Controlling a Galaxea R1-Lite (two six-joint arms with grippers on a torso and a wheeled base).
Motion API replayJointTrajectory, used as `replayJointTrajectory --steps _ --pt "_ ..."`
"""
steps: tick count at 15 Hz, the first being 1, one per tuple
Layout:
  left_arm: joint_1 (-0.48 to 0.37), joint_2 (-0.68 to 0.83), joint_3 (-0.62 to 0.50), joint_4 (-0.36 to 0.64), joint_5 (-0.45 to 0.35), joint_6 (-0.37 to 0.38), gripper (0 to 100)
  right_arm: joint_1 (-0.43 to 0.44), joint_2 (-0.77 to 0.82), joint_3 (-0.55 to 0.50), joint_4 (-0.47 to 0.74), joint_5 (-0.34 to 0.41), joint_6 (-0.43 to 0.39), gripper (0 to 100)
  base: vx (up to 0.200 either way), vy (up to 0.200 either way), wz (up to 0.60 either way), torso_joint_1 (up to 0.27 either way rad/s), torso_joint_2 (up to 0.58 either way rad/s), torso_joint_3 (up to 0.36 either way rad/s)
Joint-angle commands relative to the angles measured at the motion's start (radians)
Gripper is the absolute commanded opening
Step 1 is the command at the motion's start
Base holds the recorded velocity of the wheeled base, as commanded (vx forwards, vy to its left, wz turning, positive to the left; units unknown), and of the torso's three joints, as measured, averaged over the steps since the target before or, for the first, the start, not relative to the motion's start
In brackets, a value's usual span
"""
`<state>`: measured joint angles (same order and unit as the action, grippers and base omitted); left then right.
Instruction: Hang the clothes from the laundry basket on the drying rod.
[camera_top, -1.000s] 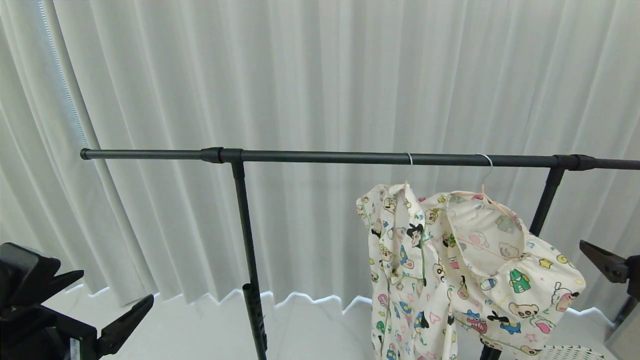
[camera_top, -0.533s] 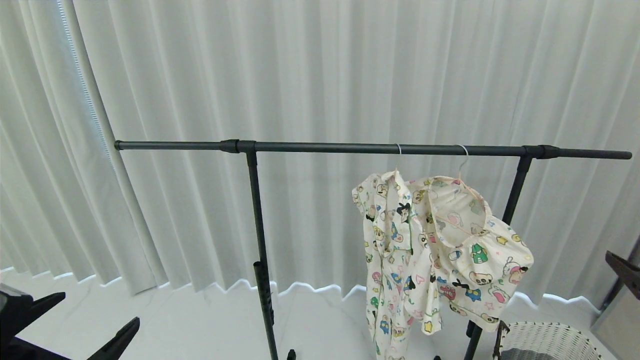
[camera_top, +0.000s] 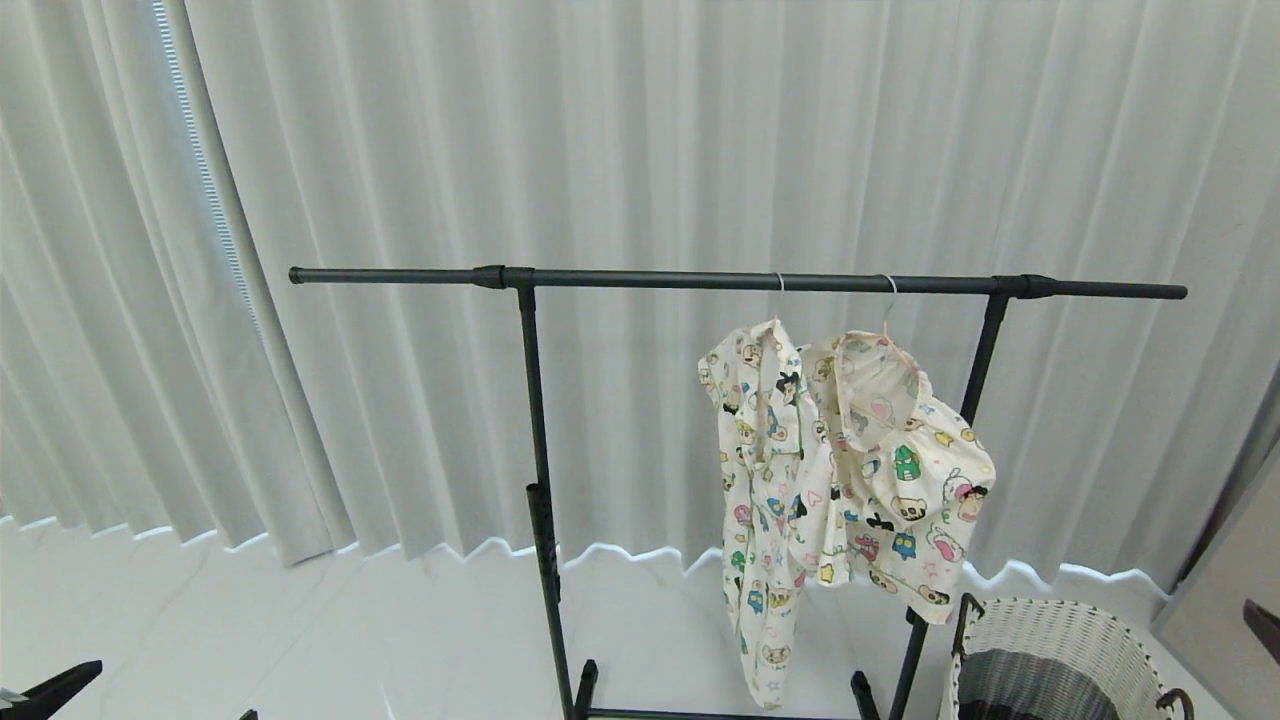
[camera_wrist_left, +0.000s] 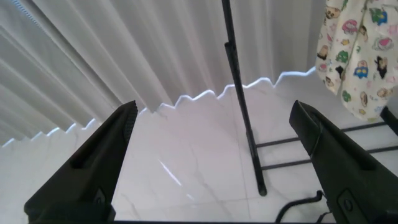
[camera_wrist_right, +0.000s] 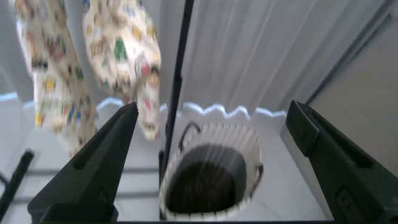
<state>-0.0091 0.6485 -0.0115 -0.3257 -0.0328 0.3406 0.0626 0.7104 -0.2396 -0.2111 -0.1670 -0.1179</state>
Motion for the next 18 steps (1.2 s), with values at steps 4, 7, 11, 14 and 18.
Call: replayJointTrajectory --steps 4,7,11,14,18 --pt "0.000 -0.224 0.007 0.197 0.010 -0.002 100 -0.003 -0.295 0.039 0.252 -0.016 -0.005 100 -0.200 0.000 0.00 0.001 0.00 0.005" --pt "0.000 -0.372 -0.005 0.301 0.051 -0.003 100 -0.006 -0.506 0.065 0.426 -0.083 -0.011 100 -0.200 0.000 0.00 0.001 0.00 0.007" --pt "-0.002 -0.598 -0.007 0.303 0.125 -0.022 100 -0.055 -0.710 0.105 0.457 -0.106 0.030 100 -0.100 0.000 0.00 0.001 0.00 0.004" --pt "0.001 -0.647 -0.002 0.300 0.128 -0.066 100 -0.056 -0.710 0.106 0.455 -0.166 0.035 100 0.000 0.000 0.00 0.000 0.00 0.000" --pt "0.001 -0.647 0.005 0.300 0.109 -0.172 100 -0.056 -0.710 0.137 0.395 -0.174 0.052 100 0.000 0.000 0.00 0.000 0.00 0.000"
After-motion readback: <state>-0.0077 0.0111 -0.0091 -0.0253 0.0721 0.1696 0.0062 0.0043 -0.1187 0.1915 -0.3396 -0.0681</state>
